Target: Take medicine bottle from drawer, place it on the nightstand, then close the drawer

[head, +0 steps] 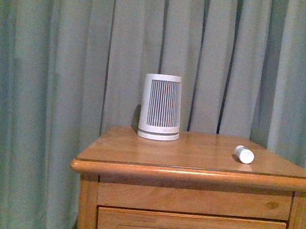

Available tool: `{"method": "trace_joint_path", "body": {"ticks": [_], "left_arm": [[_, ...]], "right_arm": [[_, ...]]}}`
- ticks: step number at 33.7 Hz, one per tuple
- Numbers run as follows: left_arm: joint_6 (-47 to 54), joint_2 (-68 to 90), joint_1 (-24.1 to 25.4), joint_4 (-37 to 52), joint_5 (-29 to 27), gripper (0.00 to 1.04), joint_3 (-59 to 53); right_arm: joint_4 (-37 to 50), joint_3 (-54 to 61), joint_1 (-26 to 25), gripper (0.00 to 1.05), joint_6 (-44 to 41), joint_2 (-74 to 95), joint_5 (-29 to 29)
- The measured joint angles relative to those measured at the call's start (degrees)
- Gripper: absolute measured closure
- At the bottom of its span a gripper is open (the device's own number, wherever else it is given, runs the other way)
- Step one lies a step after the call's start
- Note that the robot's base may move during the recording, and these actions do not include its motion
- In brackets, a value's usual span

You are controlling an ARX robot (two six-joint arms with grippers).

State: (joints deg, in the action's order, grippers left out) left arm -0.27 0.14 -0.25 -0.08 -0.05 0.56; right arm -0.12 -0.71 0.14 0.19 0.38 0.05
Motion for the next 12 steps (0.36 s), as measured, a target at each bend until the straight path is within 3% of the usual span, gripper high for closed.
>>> {"method": "trace_joint_path", "body": {"ticks": [12], "left_arm": [[0.0, 0.0, 0.0, 0.0, 0.0, 0.07, 0.0]], "right_arm": [[0.0, 0.0, 0.0, 0.07, 0.0, 0.0, 0.0]]}}
